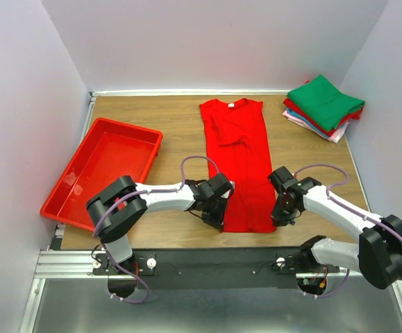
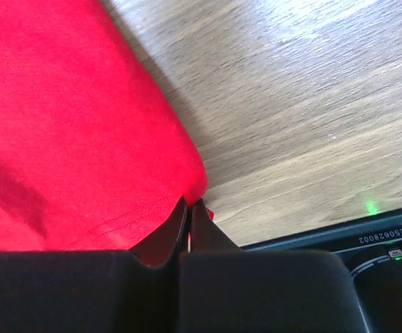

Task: Fold and stack the t-shirts
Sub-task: Fold the tshirt

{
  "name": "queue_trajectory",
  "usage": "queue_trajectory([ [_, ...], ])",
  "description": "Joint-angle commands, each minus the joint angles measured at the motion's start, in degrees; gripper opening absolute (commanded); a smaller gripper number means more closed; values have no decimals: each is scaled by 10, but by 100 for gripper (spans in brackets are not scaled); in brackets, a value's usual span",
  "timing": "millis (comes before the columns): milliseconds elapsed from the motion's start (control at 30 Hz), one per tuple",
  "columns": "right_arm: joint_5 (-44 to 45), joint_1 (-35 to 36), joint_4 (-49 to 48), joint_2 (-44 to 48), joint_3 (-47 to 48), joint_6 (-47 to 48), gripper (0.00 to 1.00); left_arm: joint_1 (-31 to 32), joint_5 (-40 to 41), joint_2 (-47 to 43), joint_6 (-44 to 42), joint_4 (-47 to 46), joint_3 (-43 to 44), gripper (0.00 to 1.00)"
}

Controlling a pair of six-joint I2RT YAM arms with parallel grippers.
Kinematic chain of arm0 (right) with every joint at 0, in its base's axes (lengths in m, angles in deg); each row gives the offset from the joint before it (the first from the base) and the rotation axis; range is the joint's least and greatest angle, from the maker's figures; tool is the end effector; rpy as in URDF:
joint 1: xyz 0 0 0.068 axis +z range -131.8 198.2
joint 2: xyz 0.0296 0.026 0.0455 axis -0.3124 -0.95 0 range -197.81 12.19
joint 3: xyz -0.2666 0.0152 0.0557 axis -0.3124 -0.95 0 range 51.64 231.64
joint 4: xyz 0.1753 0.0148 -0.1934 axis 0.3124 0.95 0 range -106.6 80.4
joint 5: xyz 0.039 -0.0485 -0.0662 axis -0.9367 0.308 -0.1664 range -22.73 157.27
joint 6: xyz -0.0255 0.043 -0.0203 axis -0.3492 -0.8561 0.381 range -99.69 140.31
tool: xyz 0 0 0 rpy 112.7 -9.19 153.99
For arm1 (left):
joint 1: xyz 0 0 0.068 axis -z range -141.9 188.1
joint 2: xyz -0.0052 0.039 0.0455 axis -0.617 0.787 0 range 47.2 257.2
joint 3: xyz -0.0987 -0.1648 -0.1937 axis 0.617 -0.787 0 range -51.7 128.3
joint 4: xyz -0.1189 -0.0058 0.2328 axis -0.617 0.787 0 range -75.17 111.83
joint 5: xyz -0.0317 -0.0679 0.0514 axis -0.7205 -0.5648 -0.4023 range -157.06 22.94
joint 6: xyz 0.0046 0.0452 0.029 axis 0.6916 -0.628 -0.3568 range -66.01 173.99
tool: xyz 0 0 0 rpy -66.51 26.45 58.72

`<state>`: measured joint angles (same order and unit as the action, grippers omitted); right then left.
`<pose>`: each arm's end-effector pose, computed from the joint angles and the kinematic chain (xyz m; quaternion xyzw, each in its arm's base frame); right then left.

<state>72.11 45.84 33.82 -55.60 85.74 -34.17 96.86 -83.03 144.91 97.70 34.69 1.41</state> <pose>0.1507 0.0756 0.1630 0.2337 0.9700 0.0020 0.0664 0.1568 -0.2774 0.1482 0.1569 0.9535 -0.2555 0.0314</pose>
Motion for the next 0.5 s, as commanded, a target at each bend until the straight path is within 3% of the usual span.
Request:
queue_trajectory([
  [0, 7, -5, 34, 18, 34, -2, 2, 3, 76, -26, -20, 77, 6, 0],
  [233, 12, -4, 57, 6, 109, 1, 2, 2, 112, -80, -10, 115, 38, 0],
  [467, 43, -5, 52, -36, 183, -7, 1, -31, 133, -55, -32, 120, 120, 0],
])
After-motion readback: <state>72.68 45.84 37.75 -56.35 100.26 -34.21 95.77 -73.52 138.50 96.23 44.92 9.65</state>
